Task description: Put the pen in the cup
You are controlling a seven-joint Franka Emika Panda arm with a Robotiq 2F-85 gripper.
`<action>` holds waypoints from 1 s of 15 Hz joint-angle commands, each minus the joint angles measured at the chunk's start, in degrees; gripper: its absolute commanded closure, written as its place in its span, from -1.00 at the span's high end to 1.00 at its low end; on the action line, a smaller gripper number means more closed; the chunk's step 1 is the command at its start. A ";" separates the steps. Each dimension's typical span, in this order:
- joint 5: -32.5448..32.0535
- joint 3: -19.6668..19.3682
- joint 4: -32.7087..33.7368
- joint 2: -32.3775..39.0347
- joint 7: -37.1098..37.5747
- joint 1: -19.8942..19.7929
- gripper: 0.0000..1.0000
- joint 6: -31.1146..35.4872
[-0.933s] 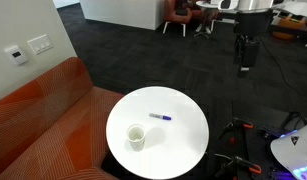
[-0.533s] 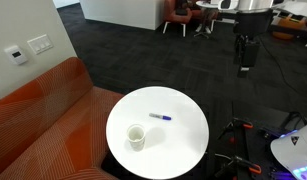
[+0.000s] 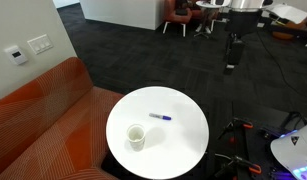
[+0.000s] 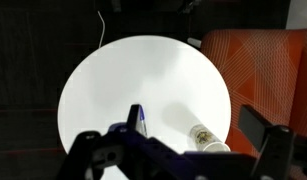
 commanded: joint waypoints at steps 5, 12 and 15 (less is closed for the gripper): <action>-1.57 2.26 0.70 10.34 5.89 -0.45 1.00 16.81; -0.41 1.76 0.95 23.05 4.17 -0.16 1.00 33.97; -0.02 1.85 1.37 28.84 3.48 -0.12 1.00 40.24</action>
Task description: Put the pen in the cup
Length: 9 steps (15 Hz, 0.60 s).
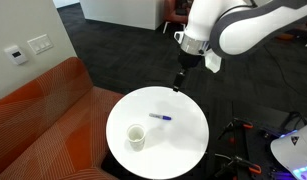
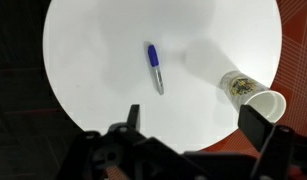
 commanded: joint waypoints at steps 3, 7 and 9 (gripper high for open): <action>1.92 0.38 3.00 10.75 -1.28 -0.46 1.00 7.15; 0.98 0.62 6.33 17.31 -2.07 -0.95 1.00 6.12; 0.52 0.56 8.39 20.43 -1.71 -1.16 1.00 5.86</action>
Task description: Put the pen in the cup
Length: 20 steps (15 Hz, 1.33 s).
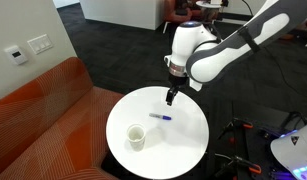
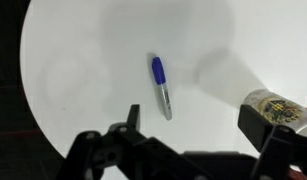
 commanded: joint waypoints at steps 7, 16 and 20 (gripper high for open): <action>-0.39 0.53 4.84 7.59 0.28 -1.39 1.00 -0.17; -2.41 0.59 9.00 13.29 -2.42 -2.10 1.00 0.84; -2.46 1.12 13.45 18.95 -6.60 -3.35 1.00 1.23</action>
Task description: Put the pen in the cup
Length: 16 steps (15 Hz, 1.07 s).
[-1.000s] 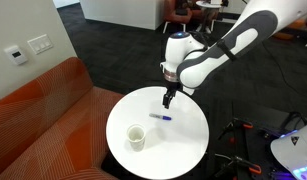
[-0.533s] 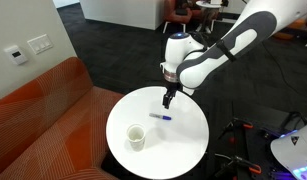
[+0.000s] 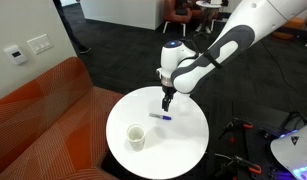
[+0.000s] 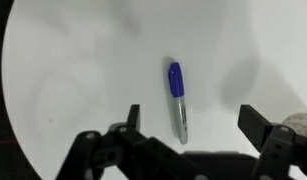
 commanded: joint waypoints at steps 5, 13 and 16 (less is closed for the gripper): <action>-1.19 2.28 10.97 12.07 -7.01 -3.53 1.00 1.87; -1.71 3.34 19.48 20.81 -7.70 -3.77 1.00 1.57; -1.73 3.89 21.26 22.77 -7.66 -3.65 0.94 1.46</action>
